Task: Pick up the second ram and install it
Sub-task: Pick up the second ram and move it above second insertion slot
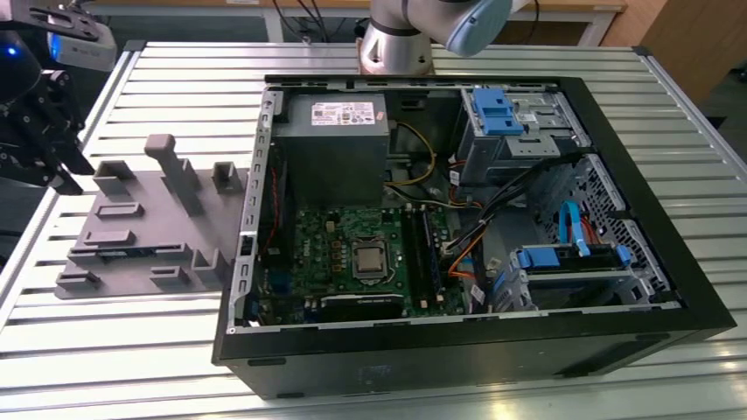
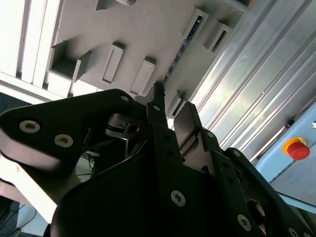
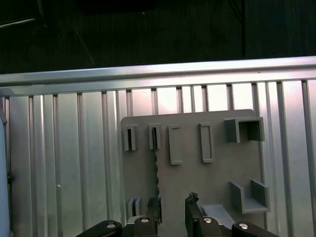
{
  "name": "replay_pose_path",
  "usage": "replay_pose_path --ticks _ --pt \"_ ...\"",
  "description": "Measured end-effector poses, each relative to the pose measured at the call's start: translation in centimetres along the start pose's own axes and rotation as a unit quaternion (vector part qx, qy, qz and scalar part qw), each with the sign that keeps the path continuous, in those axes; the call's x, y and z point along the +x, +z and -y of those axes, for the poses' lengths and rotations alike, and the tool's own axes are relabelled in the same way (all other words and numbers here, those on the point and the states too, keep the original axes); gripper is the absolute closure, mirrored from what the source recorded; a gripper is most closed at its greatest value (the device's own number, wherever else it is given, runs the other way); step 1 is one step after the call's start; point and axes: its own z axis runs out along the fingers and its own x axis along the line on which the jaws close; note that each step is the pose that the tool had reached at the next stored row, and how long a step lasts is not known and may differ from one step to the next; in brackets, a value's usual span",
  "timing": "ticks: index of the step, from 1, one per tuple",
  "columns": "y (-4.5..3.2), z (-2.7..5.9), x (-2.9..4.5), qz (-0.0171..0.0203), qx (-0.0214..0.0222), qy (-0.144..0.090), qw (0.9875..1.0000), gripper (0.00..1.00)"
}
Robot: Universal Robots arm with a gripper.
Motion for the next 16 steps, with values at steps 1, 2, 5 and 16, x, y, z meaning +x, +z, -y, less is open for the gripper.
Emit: replay_pose_path --ticks 1,2,5,16 --pt "0.05 0.00 0.00 0.0000 0.0000 0.000 1.0000 0.64" --pt "0.10 0.00 0.00 0.0000 0.0000 0.000 1.0000 0.64" --pt "0.24 0.00 0.00 0.0000 0.0000 0.000 1.0000 0.64" --pt "0.86 -0.01 0.26 0.0000 0.0000 -0.004 1.0000 0.64"
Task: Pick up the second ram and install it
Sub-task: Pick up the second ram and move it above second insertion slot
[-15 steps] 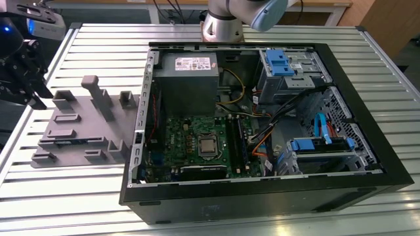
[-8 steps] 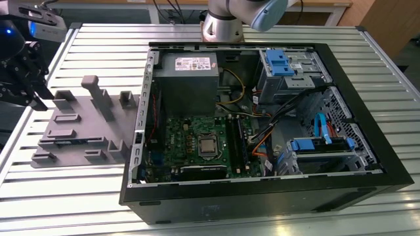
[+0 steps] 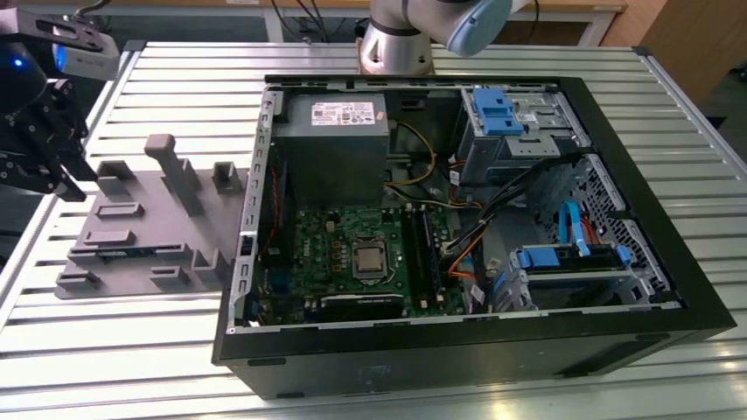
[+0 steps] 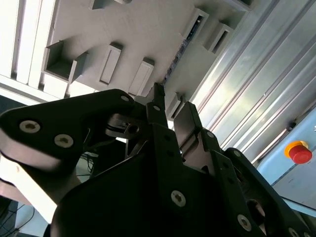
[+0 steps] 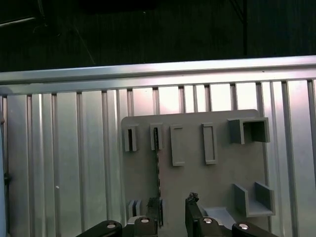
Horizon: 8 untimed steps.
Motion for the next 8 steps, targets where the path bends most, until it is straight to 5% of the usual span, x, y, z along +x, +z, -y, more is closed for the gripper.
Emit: replay_pose_path --ticks 8 --pt "0.70 -0.06 0.40 -0.0001 0.0001 -0.009 1.0000 0.64"
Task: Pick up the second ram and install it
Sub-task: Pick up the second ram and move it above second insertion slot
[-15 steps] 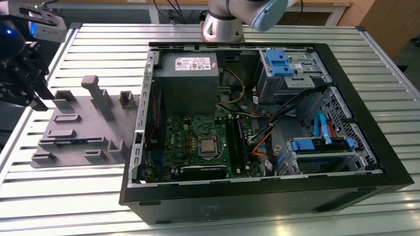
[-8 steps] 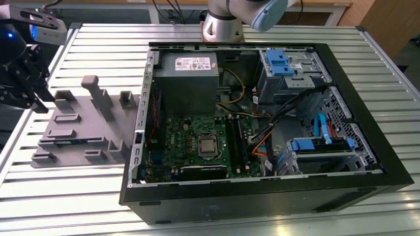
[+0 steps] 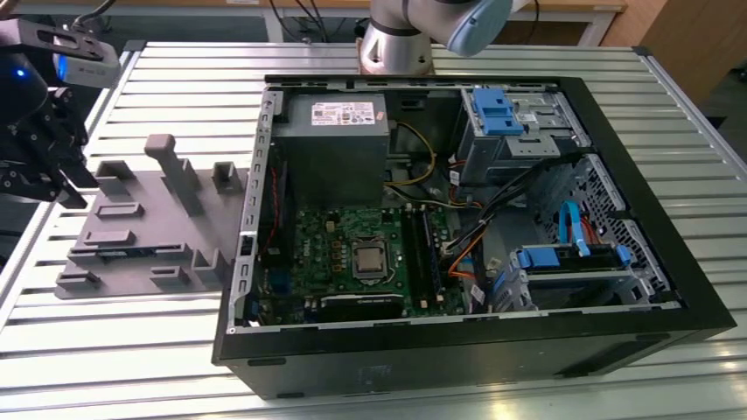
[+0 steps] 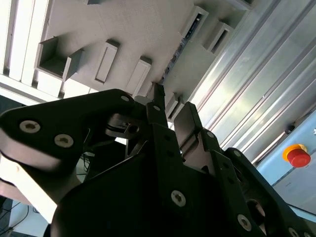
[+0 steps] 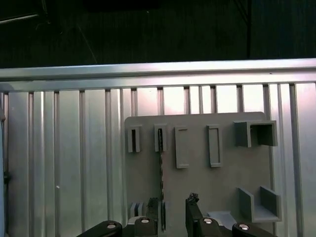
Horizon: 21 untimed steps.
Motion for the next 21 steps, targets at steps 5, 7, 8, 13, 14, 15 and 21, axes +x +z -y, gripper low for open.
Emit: replay_pose_path --ticks 5,7,8,13,14,15,21 --pt "0.42 0.01 0.02 0.0000 0.0000 -0.002 1.0000 0.64" --pt "0.59 0.02 0.02 -0.0001 -0.0001 -0.003 1.0000 0.64" --pt "0.68 0.02 0.03 -0.0001 -0.0001 -0.003 1.0000 0.64" --pt "0.91 0.02 0.03 -0.0001 -0.0001 -0.004 1.0000 0.64" --pt "0.95 0.02 0.03 -0.0001 -0.0002 -0.004 1.0000 0.64" --pt "1.00 0.02 0.03 -0.0001 -0.0001 -0.004 1.0000 0.64" --pt "1.26 0.02 0.04 -0.0001 -0.0003 -0.004 1.0000 0.64"
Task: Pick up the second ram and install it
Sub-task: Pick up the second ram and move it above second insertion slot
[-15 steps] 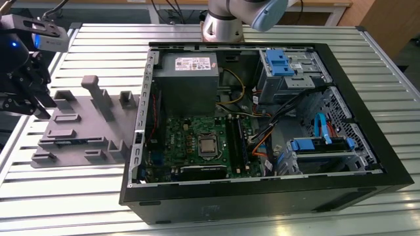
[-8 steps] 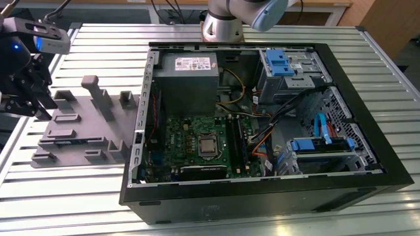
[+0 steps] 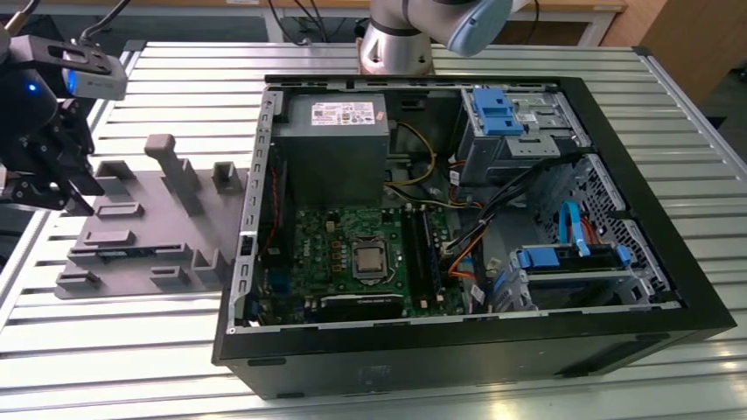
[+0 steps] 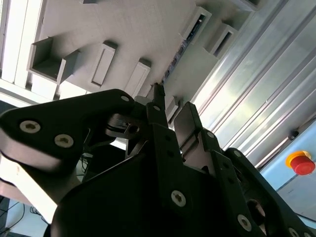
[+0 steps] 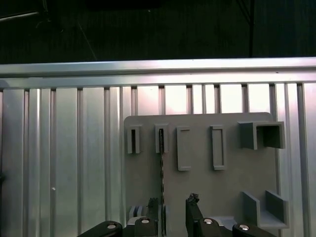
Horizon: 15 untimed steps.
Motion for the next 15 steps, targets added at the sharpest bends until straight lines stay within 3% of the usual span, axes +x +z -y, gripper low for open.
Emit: replay_pose_path --ticks 15 --pt "0.67 0.01 0.03 0.0000 0.0000 -0.002 1.0000 0.64"
